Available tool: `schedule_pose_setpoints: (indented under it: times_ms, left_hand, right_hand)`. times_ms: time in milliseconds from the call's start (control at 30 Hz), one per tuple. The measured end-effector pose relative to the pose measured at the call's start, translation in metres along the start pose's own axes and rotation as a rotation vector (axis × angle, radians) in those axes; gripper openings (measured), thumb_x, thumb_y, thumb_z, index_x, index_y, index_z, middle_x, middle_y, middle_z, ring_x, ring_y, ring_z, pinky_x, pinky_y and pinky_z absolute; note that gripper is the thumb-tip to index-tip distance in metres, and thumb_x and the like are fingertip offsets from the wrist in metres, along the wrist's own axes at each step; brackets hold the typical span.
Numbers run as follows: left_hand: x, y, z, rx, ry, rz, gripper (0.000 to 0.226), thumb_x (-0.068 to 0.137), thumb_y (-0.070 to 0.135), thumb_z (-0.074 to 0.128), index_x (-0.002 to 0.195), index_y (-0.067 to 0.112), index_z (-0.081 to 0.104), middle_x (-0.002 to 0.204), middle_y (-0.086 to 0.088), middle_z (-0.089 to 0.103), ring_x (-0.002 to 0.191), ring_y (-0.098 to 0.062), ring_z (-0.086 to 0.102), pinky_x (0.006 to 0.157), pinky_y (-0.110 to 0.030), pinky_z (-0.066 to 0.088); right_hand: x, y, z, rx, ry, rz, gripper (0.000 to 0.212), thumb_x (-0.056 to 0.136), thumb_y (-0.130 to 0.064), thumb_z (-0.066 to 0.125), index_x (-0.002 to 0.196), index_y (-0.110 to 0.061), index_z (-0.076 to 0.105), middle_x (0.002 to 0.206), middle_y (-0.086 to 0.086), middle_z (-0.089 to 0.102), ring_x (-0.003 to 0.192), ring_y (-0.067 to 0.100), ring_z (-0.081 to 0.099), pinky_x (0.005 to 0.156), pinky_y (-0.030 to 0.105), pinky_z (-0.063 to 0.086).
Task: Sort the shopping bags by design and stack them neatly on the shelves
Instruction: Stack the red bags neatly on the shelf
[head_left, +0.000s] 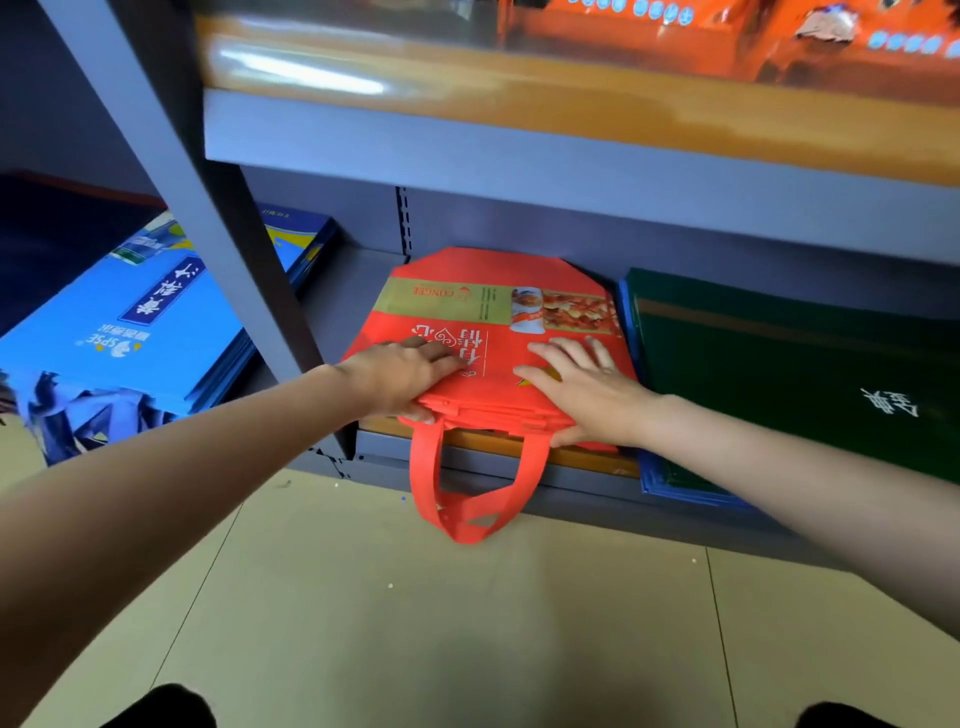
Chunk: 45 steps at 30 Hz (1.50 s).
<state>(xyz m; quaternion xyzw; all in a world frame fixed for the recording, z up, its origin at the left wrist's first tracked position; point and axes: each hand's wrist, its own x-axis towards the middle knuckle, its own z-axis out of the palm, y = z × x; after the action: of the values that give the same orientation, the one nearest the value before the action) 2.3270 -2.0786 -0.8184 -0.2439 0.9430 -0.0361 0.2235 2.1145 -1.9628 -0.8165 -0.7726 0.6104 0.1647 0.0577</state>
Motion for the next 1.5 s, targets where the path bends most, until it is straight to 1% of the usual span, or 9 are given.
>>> schedule_pose_setpoints:
  times_ms: [167,333,500,667,833,933,1000,1167,1500]
  left_hand:
    - [-0.013,0.0,-0.021,0.102,0.145,-0.03,0.074,0.087,0.036,0.059,0.146,0.019,0.018,0.147,-0.004,0.032,0.129,-0.025,0.042,0.096,-0.037,0.044]
    - [-0.023,-0.006,-0.027,0.216,0.726,0.05,0.08,0.051,0.022,0.085,0.12,0.011,0.045,0.092,-0.012,0.062,0.071,-0.03,0.065,0.052,-0.031,0.052]
    - [-0.008,-0.001,-0.025,0.181,0.662,0.092,0.055,0.066,0.009,0.071,0.113,0.015,0.043,0.085,-0.012,0.066,0.06,-0.032,0.065,0.036,-0.032,0.049]
    - [-0.009,-0.003,-0.047,0.152,0.477,-0.1,0.045,0.096,0.016,0.042,0.14,0.019,0.032,0.134,-0.005,0.049,0.108,-0.031,0.059,0.069,-0.035,0.047]
    - [-0.011,-0.001,-0.054,0.157,0.411,-0.132,0.045,0.1,0.021,0.033,0.144,0.022,0.024,0.139,-0.002,0.042,0.113,-0.028,0.055,0.066,-0.03,0.034]
    - [-0.012,-0.001,-0.058,0.164,0.395,-0.156,0.046,0.1,0.022,0.033,0.145,0.022,0.023,0.138,-0.002,0.043,0.112,-0.028,0.055,0.068,-0.03,0.038]
    - [-0.012,-0.003,-0.059,0.141,0.392,-0.156,0.046,0.1,0.024,0.034,0.145,0.023,0.024,0.137,-0.002,0.044,0.112,-0.029,0.056,0.071,-0.033,0.043]
    - [-0.011,-0.007,-0.054,0.038,0.299,-0.106,0.048,0.098,0.037,0.039,0.143,0.025,0.027,0.137,-0.002,0.046,0.114,-0.029,0.054,0.082,-0.035,0.045]
    - [-0.003,-0.021,-0.059,-0.187,0.266,-0.028,0.048,0.095,0.041,0.046,0.139,0.021,0.039,0.125,-0.008,0.058,0.112,-0.027,0.055,0.091,-0.032,0.04]
  right_hand:
    - [0.0,0.013,-0.031,0.053,0.127,-0.058,0.073,0.078,-0.026,0.067,0.142,-0.021,0.032,0.149,0.005,0.02,0.137,0.027,0.016,0.114,0.049,0.014]
    - [-0.008,0.043,-0.06,0.278,0.286,-0.007,0.055,0.079,-0.021,0.07,0.13,-0.019,0.049,0.138,0.002,0.036,0.128,0.023,0.03,0.107,0.026,0.02]
    - [-0.005,0.037,-0.053,0.28,0.178,-0.055,0.062,0.078,-0.027,0.074,0.133,-0.019,0.047,0.139,0.002,0.034,0.13,0.021,0.028,0.109,0.028,0.023]
    - [-0.023,0.029,-0.043,0.23,0.239,-0.059,0.082,0.077,-0.029,0.075,0.145,-0.019,0.029,0.149,0.003,0.02,0.137,0.02,0.018,0.114,0.036,0.022]
    - [-0.048,0.01,-0.025,-0.108,0.807,-0.298,0.053,0.076,-0.024,0.068,0.122,-0.008,0.048,0.132,0.016,0.046,0.119,0.033,0.044,0.106,0.046,0.029]
    - [-0.049,-0.007,0.007,-0.417,0.571,-0.327,0.063,0.065,-0.037,0.074,0.12,-0.013,0.056,0.127,0.012,0.057,0.116,0.03,0.054,0.103,0.045,0.029]
    - [-0.039,-0.01,0.023,-0.527,0.532,-0.304,0.037,0.081,-0.026,0.053,0.116,-0.018,0.062,0.125,0.008,0.06,0.112,0.026,0.058,0.097,0.043,0.033]
    - [-0.017,-0.019,0.007,-0.419,0.599,-0.303,0.027,0.081,-0.007,0.039,0.067,-0.016,0.059,0.094,0.006,0.064,0.082,0.027,0.059,0.074,0.036,0.034]
    - [-0.047,-0.019,0.0,0.309,0.605,-0.164,0.011,0.076,-0.017,0.066,0.083,-0.011,0.071,0.08,0.002,0.051,0.077,0.018,0.045,0.06,0.029,0.045]
